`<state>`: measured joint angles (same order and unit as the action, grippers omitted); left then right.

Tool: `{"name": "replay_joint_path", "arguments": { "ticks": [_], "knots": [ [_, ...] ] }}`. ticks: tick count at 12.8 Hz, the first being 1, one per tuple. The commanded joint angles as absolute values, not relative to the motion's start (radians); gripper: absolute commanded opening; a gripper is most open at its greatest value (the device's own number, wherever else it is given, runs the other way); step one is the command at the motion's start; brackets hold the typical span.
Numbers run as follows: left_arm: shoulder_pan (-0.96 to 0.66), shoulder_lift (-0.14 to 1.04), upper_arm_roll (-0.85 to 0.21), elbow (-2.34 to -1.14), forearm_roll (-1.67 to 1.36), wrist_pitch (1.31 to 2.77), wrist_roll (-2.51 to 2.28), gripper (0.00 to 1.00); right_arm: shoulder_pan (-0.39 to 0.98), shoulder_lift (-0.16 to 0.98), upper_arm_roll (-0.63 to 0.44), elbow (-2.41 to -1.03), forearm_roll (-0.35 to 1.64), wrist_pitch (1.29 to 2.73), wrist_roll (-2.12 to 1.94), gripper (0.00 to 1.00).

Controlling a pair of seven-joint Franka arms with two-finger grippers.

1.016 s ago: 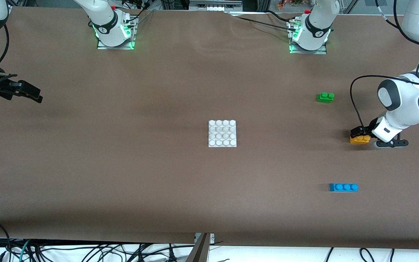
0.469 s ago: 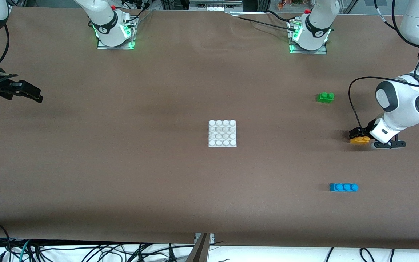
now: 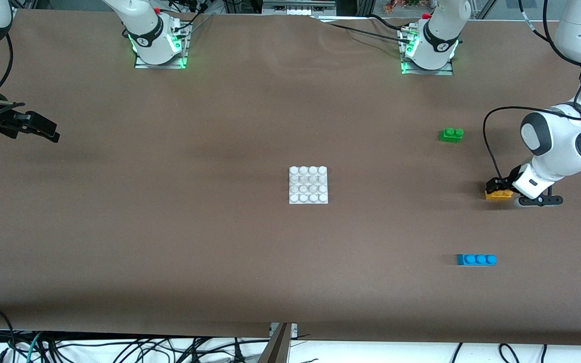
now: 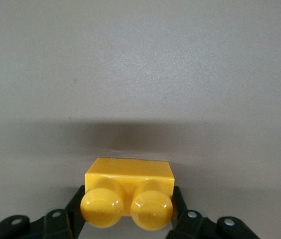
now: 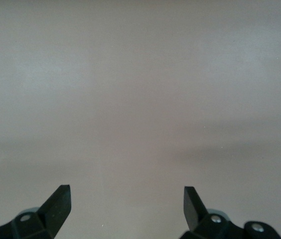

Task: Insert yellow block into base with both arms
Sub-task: 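Lift the yellow brick and carry it over the white plate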

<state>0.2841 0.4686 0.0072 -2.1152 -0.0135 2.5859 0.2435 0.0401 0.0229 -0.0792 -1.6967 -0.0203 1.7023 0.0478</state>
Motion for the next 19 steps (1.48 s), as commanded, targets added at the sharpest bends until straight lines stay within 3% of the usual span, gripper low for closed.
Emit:
{"name": "replay_joint_path", "arguments": {
  "ticks": [1, 5, 8, 11, 16, 19],
  "knots": [
    [0.281, 0.401, 0.009, -2.102, -0.015, 2.501, 0.249, 0.03, 0.032, 0.031, -0.071, -1.671, -0.026, 1.683, 0.04, 1.0],
    [0.174, 0.227, 0.003, -2.08, -0.031, 2.272, 0.213, 0.0, 0.032, 0.032, -0.069, -1.671, -0.026, 1.683, 0.038, 1.0],
    [0.036, 0.169, -0.012, -2.045, -0.117, 2.161, 0.083, 0.0, 0.034, 0.032, -0.069, -1.669, -0.026, 1.683, 0.038, 1.0],
    [-0.038, 0.175, -0.161, -2.023, -0.117, 2.161, -0.203, 0.0, 0.032, 0.032, -0.069, -1.67, -0.026, 1.683, 0.038, 1.0],
    [-0.297, 0.351, -0.179, -1.864, -0.166, 2.167, -0.472, 0.0, 0.032, 0.032, -0.069, -1.669, -0.026, 1.683, 0.038, 1.0],
    [-0.411, 0.518, -0.173, -1.689, -0.164, 2.169, -0.615, 0.0, 0.032, 0.031, -0.069, -1.669, -0.026, 1.683, 0.04, 1.0]
  ]
}}
